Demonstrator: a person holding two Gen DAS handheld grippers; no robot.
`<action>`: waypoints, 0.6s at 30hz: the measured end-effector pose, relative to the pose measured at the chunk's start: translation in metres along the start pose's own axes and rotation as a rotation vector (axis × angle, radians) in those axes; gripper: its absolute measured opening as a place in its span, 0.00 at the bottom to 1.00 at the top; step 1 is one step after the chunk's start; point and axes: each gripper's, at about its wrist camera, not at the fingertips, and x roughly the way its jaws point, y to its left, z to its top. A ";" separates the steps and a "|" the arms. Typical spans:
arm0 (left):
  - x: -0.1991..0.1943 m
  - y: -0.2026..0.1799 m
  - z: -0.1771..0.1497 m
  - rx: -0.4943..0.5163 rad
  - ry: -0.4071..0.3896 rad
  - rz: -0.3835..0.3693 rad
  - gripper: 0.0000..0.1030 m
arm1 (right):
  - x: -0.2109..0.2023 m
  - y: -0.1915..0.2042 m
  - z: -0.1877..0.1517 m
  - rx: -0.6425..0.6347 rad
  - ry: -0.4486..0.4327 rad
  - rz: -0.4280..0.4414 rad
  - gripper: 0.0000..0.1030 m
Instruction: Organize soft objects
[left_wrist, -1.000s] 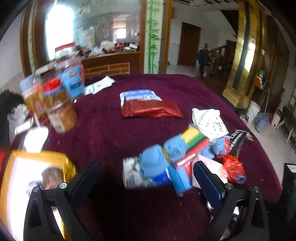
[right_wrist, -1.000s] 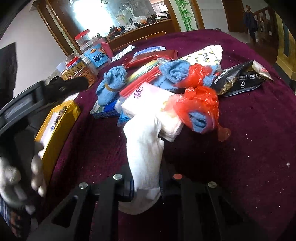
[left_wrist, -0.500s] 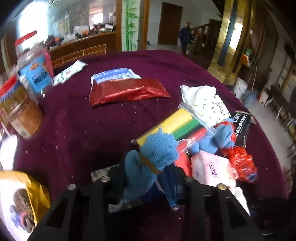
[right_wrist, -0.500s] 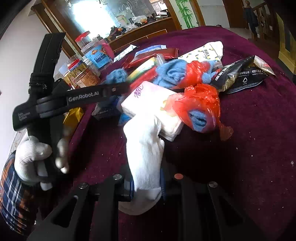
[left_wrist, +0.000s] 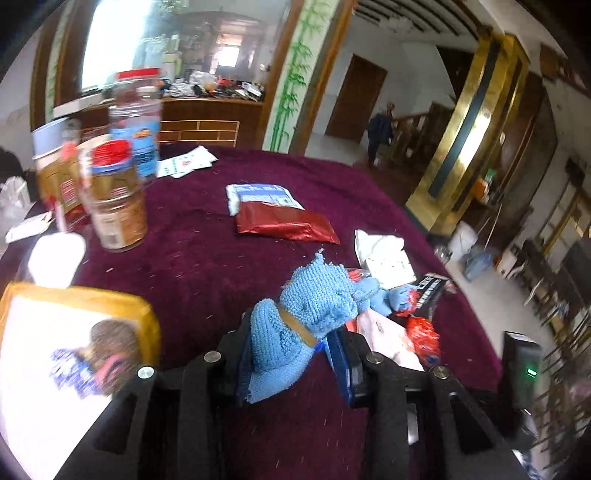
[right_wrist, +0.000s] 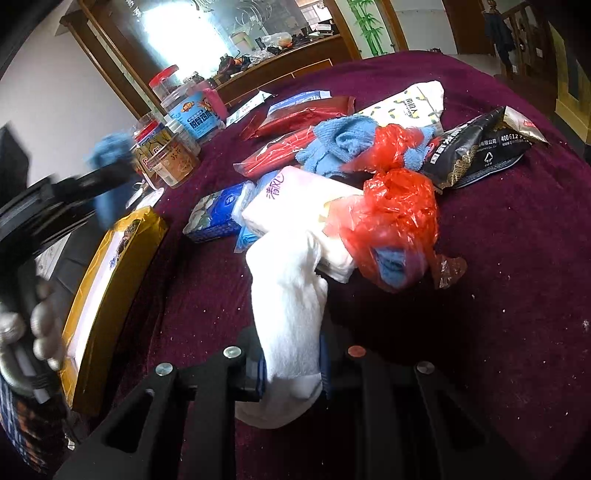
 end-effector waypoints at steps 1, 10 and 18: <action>-0.012 0.009 -0.003 -0.018 -0.008 -0.001 0.37 | 0.001 0.001 0.001 -0.001 -0.001 -0.004 0.20; -0.091 0.104 -0.030 -0.158 -0.071 0.139 0.37 | -0.002 0.008 -0.001 -0.027 -0.031 -0.074 0.18; -0.111 0.167 -0.042 -0.229 -0.067 0.220 0.37 | -0.033 0.056 0.002 -0.088 -0.063 -0.033 0.17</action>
